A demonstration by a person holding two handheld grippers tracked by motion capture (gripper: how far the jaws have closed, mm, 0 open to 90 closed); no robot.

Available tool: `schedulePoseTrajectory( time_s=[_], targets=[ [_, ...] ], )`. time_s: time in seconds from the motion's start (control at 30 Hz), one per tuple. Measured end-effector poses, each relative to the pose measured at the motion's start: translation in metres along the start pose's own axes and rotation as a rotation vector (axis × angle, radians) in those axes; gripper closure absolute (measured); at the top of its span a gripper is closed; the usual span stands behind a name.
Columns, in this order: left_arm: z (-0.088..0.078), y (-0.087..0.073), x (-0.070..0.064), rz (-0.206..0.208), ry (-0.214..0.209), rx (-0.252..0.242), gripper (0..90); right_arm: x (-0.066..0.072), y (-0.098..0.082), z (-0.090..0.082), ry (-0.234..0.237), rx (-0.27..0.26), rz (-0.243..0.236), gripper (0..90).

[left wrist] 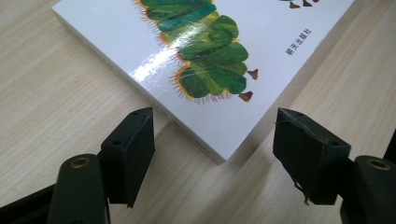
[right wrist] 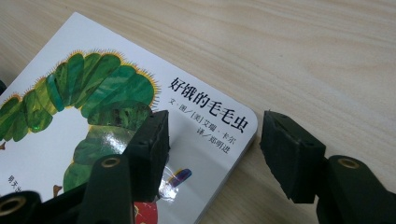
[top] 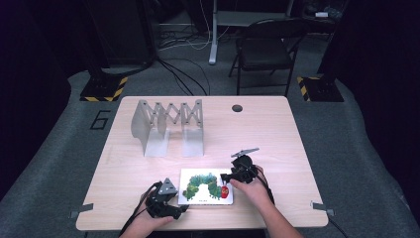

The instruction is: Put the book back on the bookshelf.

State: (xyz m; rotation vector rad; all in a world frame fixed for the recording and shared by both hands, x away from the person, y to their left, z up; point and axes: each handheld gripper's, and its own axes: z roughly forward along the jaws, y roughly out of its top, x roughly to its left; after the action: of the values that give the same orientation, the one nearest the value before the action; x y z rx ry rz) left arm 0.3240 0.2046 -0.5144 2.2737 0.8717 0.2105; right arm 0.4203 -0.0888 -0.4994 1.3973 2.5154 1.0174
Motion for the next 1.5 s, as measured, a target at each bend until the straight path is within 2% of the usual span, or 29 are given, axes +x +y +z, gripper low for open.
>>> schedulePoseTrajectory(
  time_s=[0.07,0.3,0.4,0.5,0.53,0.6,0.73,0.77,0.9,1.1,1.33,1.5],
  targets=[
    [0.001,0.001,-0.002,0.011,0.007,0.002,29.6,0.000,0.000,0.001,0.002,0.007,0.007,42.0],
    [0.001,0.000,-0.003,-0.008,0.024,0.000,30.2,0.000,0.000,0.005,0.002,0.022,-0.007,42.0],
    [0.001,0.000,-0.005,-0.011,0.035,-0.006,30.2,0.000,0.000,0.006,0.009,0.030,0.020,41.9],
    [0.001,0.000,-0.005,-0.021,0.026,-0.001,30.1,-0.002,0.000,0.006,0.013,0.024,0.020,42.1],
    [0.002,0.000,-0.007,-0.023,0.032,-0.013,30.3,-0.001,0.000,0.006,0.013,0.027,0.025,42.1],
    [0.002,0.000,-0.008,-0.022,0.023,-0.015,31.1,-0.002,0.000,0.005,0.009,0.029,0.021,41.5],
    [0.003,0.001,-0.012,-0.007,0.035,-0.011,31.1,-0.003,-0.001,0.004,0.010,0.030,0.030,41.7],
    [0.003,0.001,-0.012,-0.016,0.038,-0.010,30.4,-0.004,-0.001,0.004,0.013,0.031,0.016,41.8],
    [0.005,0.001,-0.013,-0.018,0.040,-0.018,28.9,-0.004,-0.001,0.004,0.011,0.033,0.015,41.6],
    [0.007,0.001,-0.015,0.004,0.052,-0.017,23.4,-0.001,0.000,0.005,-0.001,0.033,0.032,41.2],
    [0.007,0.001,-0.016,-0.002,0.052,-0.021,23.4,-0.002,0.000,0.003,0.001,0.030,0.029,43.0],
    [0.008,0.000,-0.016,-0.002,0.057,-0.027,22.7,-0.003,0.000,0.001,0.010,0.026,0.044,43.6]
  ],
)
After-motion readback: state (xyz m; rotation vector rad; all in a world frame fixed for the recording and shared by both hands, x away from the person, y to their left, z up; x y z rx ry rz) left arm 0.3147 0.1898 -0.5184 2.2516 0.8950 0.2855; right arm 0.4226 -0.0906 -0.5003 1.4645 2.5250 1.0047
